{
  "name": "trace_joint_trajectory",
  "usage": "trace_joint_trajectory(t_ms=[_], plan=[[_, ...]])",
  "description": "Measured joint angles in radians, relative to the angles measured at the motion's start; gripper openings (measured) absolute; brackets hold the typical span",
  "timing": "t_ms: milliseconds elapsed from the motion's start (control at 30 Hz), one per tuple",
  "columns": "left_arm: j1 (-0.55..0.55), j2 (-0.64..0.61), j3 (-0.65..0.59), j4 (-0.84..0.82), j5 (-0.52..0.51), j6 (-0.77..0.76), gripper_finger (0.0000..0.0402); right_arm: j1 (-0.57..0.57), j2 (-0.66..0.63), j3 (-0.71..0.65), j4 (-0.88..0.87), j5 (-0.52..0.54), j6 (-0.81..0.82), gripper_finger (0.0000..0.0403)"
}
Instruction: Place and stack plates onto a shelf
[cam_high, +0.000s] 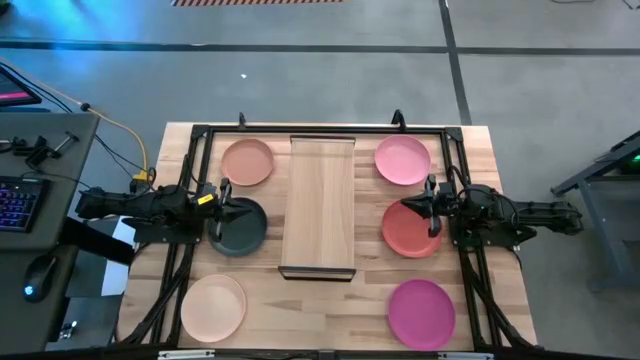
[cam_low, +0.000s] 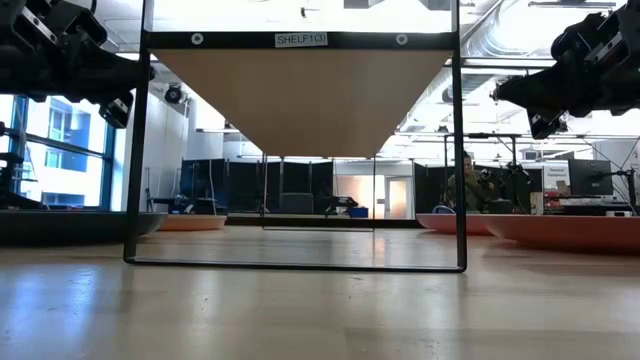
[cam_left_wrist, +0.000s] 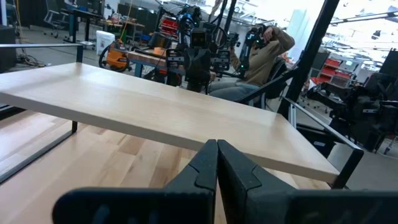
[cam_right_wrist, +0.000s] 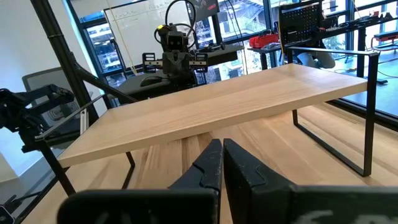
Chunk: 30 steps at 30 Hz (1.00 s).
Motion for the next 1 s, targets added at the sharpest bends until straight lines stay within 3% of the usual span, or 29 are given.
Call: trace_joint_trajectory(t_ms=[1000], plan=[[0.000,0.000,0.000,0.000,0.000,0.000,0.0001,0.000,0.001,0.000,0.015,0.001,0.019,0.0000]])
